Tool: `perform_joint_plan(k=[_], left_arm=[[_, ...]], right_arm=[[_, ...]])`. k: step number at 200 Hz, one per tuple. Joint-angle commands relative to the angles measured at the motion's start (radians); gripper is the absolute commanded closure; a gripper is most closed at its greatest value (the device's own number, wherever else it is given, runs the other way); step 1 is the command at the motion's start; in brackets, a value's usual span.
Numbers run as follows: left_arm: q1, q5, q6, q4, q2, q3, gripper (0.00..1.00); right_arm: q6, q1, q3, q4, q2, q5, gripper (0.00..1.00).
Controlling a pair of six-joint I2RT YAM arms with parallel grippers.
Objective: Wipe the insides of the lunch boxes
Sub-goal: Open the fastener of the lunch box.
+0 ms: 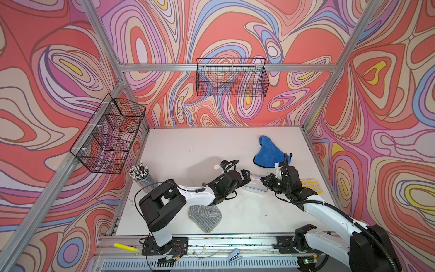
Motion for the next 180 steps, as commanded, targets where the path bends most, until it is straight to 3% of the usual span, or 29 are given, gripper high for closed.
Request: perform_joint_plan(k=[1,72,180], left_arm=[[-0.019,-0.044,-0.075,0.101,0.044,-0.026,0.01],[-0.045,-0.062,-0.148,0.243,0.132,-0.042,0.04],[-0.064,-0.084,-0.205,0.475,0.233,-0.057,0.18]], right_arm=[[0.032,0.006,-0.048,0.067,0.025,-0.038,1.0],[0.051,0.006,-0.087,0.134,0.081,-0.06,1.0],[0.089,0.006,-0.145,0.134,0.093,-0.065,1.0]])
